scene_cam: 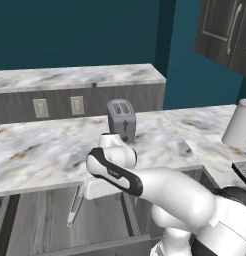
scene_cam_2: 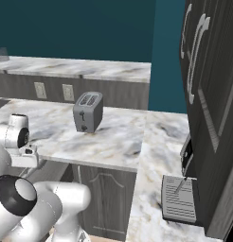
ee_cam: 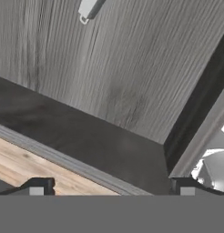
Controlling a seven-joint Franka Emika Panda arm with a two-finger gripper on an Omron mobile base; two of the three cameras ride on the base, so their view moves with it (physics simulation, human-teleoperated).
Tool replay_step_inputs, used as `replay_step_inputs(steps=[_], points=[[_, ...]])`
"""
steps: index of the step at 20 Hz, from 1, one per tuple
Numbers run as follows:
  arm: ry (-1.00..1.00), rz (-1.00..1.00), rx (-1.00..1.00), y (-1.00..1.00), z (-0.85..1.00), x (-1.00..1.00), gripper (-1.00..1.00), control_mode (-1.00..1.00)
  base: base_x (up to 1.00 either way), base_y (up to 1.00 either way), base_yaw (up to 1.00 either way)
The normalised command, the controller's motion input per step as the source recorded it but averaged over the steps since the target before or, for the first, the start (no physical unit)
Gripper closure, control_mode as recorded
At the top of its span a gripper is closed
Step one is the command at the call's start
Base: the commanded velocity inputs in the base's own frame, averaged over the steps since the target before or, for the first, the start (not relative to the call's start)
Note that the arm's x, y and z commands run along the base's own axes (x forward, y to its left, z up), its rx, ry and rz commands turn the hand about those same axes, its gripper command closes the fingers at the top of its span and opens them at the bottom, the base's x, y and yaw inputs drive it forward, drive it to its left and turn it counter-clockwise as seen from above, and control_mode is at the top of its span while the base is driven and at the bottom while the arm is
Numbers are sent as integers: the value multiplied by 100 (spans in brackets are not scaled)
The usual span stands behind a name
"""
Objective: Take the tongs from the drawer on the left and place them on the dining counter next to the tray containing the kebab skewer.
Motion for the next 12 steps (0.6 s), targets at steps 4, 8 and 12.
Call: replay_step_inputs(steps=[4,8,12], points=[[-3,-3,0,32,-38,0,-100,-100,0,0,0],[-2,-6,0,36,-33,0,-100,-100,0,0,0],[-7,-12,0,21,-43,0,-100,-100,0,0,0]])
